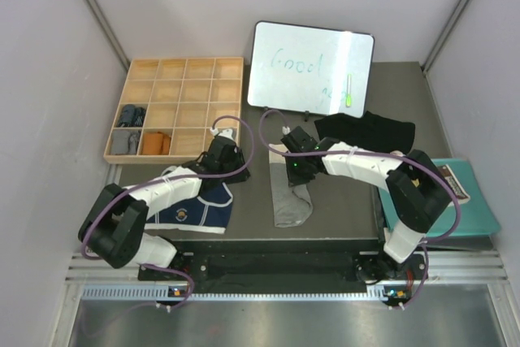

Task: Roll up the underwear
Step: Fold the underwear at the center of the board.

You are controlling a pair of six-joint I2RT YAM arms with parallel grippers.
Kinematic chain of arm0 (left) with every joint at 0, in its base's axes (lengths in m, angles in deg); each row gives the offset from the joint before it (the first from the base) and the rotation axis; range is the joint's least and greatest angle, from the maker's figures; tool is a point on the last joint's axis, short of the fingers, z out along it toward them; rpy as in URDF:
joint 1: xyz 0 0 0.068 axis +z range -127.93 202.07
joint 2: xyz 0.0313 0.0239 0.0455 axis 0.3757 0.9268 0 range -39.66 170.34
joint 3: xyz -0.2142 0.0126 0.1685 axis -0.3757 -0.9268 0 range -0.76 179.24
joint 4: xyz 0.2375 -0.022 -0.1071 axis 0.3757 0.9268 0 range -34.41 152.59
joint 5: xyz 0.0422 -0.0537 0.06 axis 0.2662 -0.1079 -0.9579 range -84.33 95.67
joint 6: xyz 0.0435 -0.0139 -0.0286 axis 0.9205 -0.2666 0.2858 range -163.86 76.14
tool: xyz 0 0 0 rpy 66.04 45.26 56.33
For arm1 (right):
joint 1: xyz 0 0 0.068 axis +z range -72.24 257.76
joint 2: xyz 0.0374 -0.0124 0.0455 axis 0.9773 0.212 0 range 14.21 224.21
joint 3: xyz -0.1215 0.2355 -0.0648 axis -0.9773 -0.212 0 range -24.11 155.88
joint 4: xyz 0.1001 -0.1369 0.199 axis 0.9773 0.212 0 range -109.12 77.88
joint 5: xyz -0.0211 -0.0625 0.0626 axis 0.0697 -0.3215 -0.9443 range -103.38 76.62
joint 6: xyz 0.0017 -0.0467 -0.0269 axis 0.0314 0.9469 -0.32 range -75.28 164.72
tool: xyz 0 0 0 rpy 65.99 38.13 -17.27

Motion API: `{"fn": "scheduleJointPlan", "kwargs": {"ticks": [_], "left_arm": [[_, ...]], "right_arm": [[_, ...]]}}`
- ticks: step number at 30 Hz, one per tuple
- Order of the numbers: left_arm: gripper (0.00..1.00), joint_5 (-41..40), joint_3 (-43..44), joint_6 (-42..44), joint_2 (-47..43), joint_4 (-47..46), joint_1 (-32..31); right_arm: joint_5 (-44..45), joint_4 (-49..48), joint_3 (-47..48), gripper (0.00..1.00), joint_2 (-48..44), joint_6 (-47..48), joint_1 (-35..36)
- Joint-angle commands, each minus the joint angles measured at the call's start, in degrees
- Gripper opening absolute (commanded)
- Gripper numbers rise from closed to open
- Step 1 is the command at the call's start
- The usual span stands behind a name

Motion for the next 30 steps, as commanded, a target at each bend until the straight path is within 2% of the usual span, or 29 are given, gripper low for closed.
{"fn": "scheduleJointPlan", "kwargs": {"ticks": [1,30], "left_arm": [[0.34,0.5,-1.3,0.0,-2.7,-3.1,0.5],[0.34,3.4,-2.0,0.2,-3.5,-3.6,1.1]], "right_arm": [[1.6,-0.6,4.0,0.0,1.1,-2.1,2.1],[1.7,0.3,11.6,0.0,7.4,-3.8,7.4]]}}
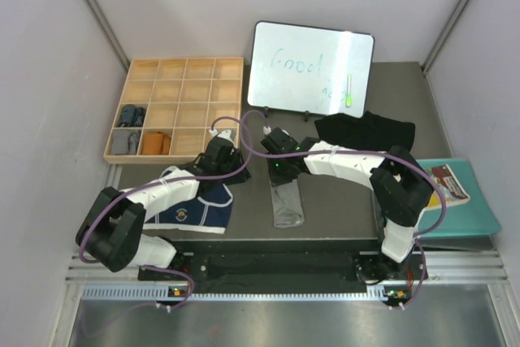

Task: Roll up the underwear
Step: Fold the underwear at the center of the board.

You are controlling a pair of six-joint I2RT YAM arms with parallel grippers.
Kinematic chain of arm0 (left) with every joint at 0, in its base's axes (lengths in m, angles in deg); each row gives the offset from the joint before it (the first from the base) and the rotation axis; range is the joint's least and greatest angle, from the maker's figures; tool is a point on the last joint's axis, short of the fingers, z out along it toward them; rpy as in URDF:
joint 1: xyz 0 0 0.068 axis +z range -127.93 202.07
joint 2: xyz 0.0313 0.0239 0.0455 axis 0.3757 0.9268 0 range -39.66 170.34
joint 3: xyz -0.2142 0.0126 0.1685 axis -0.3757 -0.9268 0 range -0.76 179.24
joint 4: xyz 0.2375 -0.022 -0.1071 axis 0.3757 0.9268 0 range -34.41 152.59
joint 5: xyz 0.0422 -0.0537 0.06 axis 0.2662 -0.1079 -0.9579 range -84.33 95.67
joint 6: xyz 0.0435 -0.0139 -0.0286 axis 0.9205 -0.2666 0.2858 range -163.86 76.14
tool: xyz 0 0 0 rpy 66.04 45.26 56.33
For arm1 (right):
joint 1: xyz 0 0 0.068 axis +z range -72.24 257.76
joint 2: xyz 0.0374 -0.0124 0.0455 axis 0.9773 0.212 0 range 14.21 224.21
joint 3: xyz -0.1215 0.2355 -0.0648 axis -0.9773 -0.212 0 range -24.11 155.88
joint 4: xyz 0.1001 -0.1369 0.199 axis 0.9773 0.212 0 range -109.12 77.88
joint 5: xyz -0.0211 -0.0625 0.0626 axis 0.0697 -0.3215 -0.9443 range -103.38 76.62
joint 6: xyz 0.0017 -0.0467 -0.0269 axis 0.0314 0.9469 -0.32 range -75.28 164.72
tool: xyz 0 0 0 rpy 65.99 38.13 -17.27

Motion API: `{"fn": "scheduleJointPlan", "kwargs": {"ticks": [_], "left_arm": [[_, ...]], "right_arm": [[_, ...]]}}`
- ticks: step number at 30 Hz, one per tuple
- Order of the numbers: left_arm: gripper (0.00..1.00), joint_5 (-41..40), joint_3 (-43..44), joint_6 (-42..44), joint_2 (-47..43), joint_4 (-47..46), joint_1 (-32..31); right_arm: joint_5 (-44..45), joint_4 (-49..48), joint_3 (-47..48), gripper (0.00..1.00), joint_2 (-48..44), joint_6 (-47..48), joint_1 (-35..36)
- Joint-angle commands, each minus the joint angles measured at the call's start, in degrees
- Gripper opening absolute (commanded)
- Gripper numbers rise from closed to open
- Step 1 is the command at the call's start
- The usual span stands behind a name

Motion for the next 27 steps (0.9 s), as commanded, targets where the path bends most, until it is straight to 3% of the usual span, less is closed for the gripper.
{"fn": "scheduleJointPlan", "kwargs": {"ticks": [1,17,19,21,24,27], "left_arm": [[0.34,0.5,-0.5,0.2,-1.9,-2.7,0.3],[0.34,0.6,-0.9,0.2,-2.1,-2.8,0.5],[0.34,0.7,-0.7,0.1,-2.1,-2.8,0.5],[0.34,0.9,-0.5,0.3,-2.0,-2.9,0.6],[0.35,1.0,0.3,0.5,-1.3,-2.8,0.6],[0.35,1.6,1.8,0.7,-0.1,-2.7,0.6]], "right_arm": [[0.2,-0.6,3.2,0.0,1.4,-0.5,1.3],[-1.7,-1.8,4.1,0.0,3.4,-0.6,2.0],[-1.7,-1.4,4.4,0.14,3.1,-0.3,2.0],[-1.7,-0.9,4.6,0.34,2.2,0.2,2.0],[-1.3,-0.4,4.4,0.5,-1.4,1.2,2.0],[1.4,1.5,4.2,0.57,-6.0,2.2,1.0]]}}
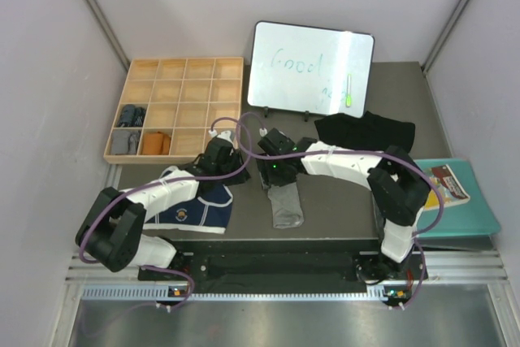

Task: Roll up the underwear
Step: Fold the underwear at the center of the board.

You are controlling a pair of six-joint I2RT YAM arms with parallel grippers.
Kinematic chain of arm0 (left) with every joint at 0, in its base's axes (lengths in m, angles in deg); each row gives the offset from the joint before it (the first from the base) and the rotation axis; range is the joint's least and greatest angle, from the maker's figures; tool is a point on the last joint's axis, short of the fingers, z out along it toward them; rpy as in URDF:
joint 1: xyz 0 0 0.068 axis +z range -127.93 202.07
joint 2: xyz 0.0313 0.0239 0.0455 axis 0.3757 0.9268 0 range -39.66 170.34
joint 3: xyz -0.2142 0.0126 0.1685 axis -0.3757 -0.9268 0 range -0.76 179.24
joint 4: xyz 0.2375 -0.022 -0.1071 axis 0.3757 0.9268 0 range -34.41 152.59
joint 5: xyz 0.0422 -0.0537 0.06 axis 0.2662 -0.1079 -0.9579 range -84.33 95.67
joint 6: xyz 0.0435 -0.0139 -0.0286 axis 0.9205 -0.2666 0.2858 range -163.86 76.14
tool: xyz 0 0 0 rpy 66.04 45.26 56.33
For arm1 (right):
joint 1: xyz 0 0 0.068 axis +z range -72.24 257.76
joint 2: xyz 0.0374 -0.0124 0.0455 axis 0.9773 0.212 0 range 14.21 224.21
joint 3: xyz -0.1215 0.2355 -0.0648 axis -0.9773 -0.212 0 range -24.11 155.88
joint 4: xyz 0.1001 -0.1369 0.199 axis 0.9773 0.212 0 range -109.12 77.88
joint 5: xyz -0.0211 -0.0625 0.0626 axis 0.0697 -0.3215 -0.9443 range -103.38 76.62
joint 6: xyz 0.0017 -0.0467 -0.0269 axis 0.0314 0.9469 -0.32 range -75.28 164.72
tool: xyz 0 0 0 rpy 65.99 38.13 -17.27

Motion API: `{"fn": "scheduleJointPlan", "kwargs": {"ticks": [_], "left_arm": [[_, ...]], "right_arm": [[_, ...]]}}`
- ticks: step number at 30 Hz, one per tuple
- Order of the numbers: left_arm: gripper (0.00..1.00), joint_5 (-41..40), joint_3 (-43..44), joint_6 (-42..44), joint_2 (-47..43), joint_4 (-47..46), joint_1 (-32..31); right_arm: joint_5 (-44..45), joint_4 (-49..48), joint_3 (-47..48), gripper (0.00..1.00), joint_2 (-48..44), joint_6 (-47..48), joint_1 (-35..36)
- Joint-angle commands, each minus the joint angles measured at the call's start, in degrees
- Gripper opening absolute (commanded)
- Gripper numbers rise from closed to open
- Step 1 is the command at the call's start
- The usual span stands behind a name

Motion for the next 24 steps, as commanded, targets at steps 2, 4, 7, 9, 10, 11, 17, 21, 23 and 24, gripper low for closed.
{"fn": "scheduleJointPlan", "kwargs": {"ticks": [2,4,7,9,10,11,17,21,23,24], "left_arm": [[0.35,1.8,3.9,0.7,1.3,-2.8,0.2],[0.35,2.4,5.6,0.7,2.5,-3.2,0.2],[0.34,4.0,8.3,0.4,5.1,-4.0,-0.1],[0.34,4.9,10.9,0.1,7.7,-4.0,-0.4],[0.34,4.9,11.8,0.0,8.6,-4.0,-0.5],[0.34,5.4,12.7,-0.2,10.5,-3.9,-0.5],[0.36,6.9,19.9,-0.7,18.5,-5.5,-0.7],[0.45,5.9,24.7,-0.3,23.6,-4.7,-0.7],[0.49,5.1,26.0,0.1,26.5,-2.7,-0.6],[0.5,4.5,27.3,0.2,27.2,-2.2,-0.6]], "right_arm": [[3.4,1.8,1.1,0.57,-11.4,1.7,-1.9],[3.7,1.5,-0.2,0.56,-12.8,2.0,-4.0],[2.3,0.0,-2.5,0.51,-14.0,2.9,-8.6],[1.5,-1.0,-3.0,0.45,-13.5,3.4,-11.3],[0.9,-1.3,-2.9,0.44,-13.1,3.9,-12.1],[0.2,-1.5,-2.7,0.43,-12.7,4.1,-13.2],[-7.5,-5.3,-3.8,0.42,-9.7,5.1,-18.6],[-9.2,-5.6,-5.3,0.44,-9.2,5.5,-18.9],[-10.0,-6.2,-7.1,0.44,-9.6,5.3,-18.9],[-10.4,-6.4,-7.9,0.44,-10.0,5.1,-19.1]]}}
